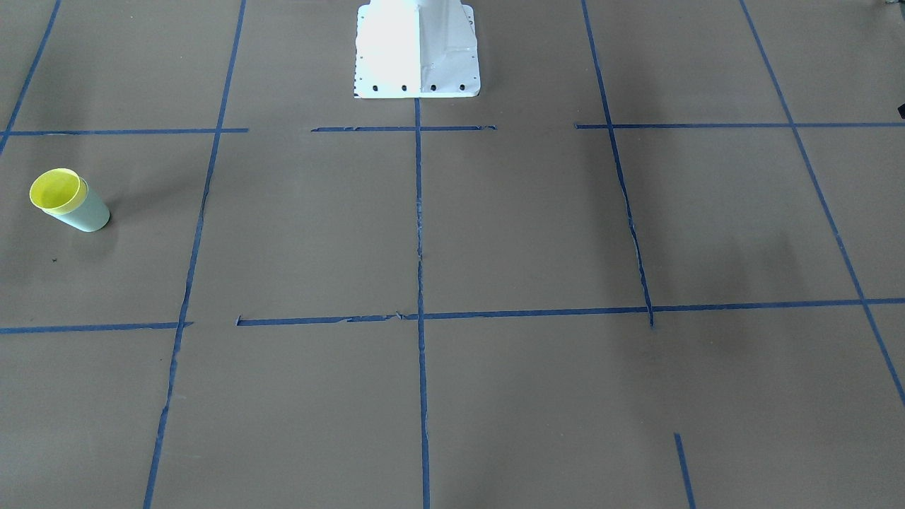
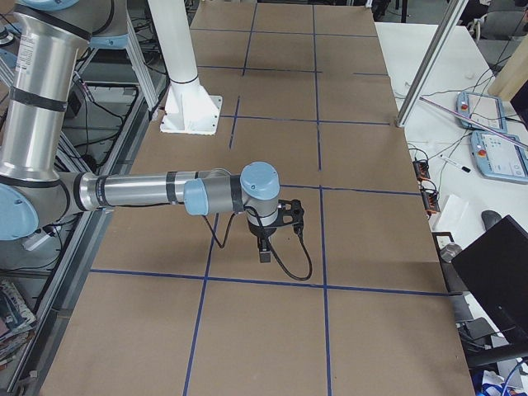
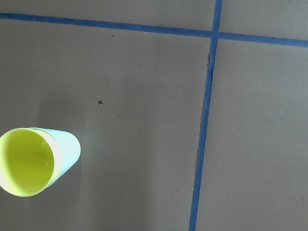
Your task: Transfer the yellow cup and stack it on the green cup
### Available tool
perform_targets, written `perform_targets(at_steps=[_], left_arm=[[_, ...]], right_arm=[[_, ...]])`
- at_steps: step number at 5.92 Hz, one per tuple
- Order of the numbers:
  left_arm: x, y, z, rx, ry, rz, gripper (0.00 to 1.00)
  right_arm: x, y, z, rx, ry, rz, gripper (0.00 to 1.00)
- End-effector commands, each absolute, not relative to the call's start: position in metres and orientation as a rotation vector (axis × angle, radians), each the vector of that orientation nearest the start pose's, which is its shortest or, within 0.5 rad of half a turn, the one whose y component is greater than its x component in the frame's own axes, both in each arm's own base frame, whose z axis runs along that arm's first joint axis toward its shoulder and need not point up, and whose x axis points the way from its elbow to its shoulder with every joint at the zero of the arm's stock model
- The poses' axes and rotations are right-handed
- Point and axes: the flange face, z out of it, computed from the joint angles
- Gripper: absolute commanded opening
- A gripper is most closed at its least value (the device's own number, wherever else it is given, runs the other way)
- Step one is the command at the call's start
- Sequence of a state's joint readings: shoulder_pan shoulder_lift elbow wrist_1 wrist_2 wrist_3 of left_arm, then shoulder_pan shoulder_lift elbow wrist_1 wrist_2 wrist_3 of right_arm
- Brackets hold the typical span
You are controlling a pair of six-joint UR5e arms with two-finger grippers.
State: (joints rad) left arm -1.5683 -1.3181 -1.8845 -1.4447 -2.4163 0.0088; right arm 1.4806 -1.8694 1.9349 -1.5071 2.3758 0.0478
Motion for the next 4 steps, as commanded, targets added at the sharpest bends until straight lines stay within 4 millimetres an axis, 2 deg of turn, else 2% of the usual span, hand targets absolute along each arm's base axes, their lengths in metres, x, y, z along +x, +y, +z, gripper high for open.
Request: perform_targets(at_steps=[1, 3, 4], left_arm=[[-0.058, -0.381, 0.624, -0.059, 0.845, -0.017, 1.0], [-0.058, -0.384, 0.621, -0.056, 0.844, -0.017, 1.0], [-0.058, -0.383, 0.623, -0.063, 0.842, -0.019, 1.0]], right_arm=[[0.027, -0.372, 0.6, 0.057, -0.83, -0.088, 1.0], [0.026, -0.381, 0.593, 0.063, -0.825, -0.081, 1.0], [0.026, -0.382, 0.596, 0.06, -0.82, -0.08, 1.0]])
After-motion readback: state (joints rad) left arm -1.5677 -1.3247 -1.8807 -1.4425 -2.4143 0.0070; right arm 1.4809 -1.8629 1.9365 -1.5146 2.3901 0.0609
